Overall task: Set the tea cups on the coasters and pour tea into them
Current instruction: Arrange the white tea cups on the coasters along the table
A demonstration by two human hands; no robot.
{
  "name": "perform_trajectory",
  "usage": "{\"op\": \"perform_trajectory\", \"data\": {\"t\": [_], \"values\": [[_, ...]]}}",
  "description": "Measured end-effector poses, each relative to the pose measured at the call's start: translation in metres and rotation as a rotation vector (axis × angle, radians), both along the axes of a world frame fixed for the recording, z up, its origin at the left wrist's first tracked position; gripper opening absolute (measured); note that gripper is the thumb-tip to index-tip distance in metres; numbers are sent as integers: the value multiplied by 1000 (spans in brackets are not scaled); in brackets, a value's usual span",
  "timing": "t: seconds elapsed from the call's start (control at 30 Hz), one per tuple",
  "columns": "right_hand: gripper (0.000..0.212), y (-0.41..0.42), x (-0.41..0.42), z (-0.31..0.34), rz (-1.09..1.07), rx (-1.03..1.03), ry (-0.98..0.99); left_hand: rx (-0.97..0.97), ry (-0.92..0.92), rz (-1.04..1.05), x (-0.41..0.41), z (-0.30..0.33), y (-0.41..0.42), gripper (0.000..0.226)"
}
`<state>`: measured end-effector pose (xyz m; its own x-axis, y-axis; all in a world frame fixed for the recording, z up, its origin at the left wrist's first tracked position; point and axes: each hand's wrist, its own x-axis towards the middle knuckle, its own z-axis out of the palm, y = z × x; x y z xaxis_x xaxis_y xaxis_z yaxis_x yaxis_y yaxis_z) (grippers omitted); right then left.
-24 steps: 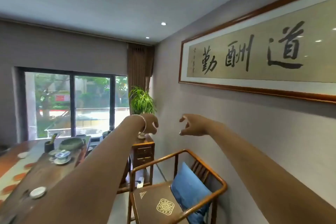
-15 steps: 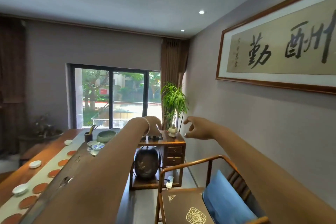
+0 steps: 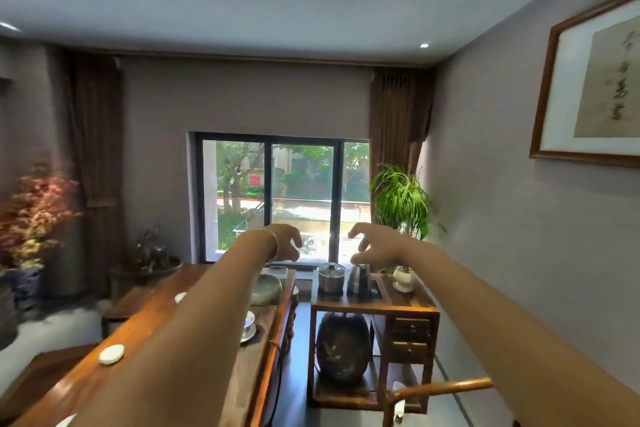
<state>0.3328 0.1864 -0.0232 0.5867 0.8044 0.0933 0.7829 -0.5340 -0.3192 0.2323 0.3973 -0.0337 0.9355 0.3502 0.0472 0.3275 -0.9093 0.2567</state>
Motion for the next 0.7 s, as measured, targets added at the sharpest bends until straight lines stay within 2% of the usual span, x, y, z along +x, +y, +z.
{"op": "perform_trajectory", "data": {"t": [0.17, 0.37, 0.5, 0.7], "values": [[57, 87, 32, -4, 77, 4, 11, 1, 38, 82, 6, -5, 73, 33], [57, 195, 50, -18, 235, 3, 35, -72, 73, 288, -8, -8, 166, 37], [57, 275, 65, -30, 370, -9, 22, -99, 52, 397, -14, -15, 221, 28], [58, 420, 93, -40, 617, -35, -14, -68, 72, 591, -12, -28, 314, 40]]}}
